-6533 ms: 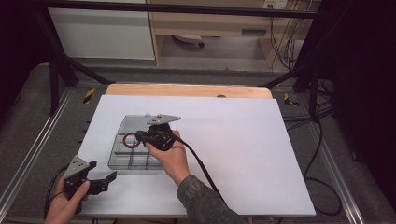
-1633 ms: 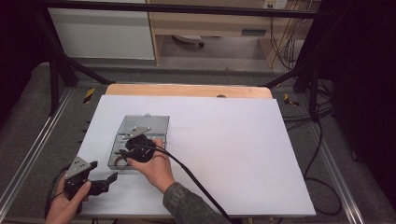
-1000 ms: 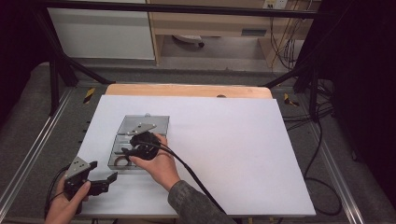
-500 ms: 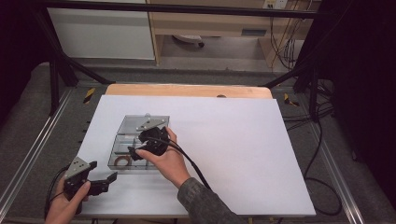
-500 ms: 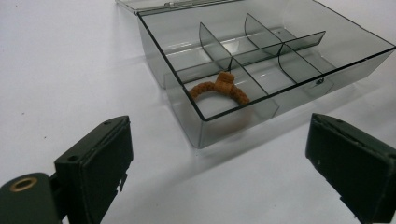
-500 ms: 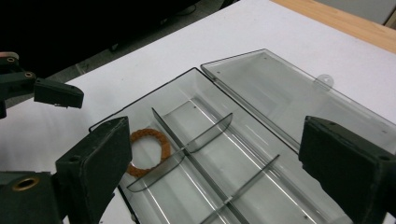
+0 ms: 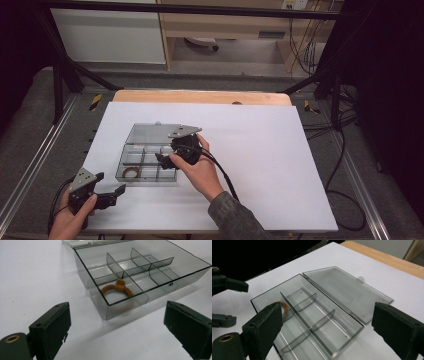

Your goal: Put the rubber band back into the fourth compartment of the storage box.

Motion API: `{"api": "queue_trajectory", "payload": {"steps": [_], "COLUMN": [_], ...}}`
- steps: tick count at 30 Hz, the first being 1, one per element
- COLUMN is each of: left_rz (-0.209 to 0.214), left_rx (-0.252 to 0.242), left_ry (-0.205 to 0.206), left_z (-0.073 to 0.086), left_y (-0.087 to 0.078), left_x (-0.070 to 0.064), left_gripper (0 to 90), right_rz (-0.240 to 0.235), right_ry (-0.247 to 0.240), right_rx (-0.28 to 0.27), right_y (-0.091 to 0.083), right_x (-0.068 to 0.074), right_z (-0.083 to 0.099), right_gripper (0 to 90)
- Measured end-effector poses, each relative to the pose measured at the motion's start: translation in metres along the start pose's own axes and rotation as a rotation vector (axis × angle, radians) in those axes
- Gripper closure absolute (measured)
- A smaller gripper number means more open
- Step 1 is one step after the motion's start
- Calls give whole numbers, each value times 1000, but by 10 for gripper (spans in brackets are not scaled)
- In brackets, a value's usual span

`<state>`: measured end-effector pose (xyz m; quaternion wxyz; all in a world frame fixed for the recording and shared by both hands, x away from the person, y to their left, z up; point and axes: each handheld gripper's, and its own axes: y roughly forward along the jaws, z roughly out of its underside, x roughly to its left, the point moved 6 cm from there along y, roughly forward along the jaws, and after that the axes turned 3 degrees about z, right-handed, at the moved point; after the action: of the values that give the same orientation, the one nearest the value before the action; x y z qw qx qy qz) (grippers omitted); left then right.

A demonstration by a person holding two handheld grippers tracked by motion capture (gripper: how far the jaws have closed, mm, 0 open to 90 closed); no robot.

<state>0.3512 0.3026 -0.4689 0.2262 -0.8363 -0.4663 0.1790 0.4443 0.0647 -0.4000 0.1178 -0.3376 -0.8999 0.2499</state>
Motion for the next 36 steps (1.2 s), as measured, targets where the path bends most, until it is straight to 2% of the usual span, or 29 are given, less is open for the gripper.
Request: {"api": "queue_trajectory", "payload": {"steps": [4,10,19,25,31,36], "left_rz": [5,6,10,9,7,8], "left_rx": [-25,-32,-44,-68,-77,-77], "left_ry": [-5,-9,-18,-21,-19,-21], "left_z": [-3,-4,-5,-7,-8,-7], "left_y": [-2,-3,-3,-6,-7,-7], "left_x": [-1,-1,-2,-2,-2,-2], "left_gripper": [69,68,68,68,68,68], "right_rz": [7,2,83,119,169,207], "right_ry": [7,25,1,46,66,103], "right_rx": [-19,-69,-153,-177,-172,-174], "right_y": [-18,-44,-77,-96,-111,-131], "right_x": [-12,-26,-49,-70,-90,-109], "right_z": [9,20,39,60,87,105], "right_gripper": [104,101,91,87,81,71]}}
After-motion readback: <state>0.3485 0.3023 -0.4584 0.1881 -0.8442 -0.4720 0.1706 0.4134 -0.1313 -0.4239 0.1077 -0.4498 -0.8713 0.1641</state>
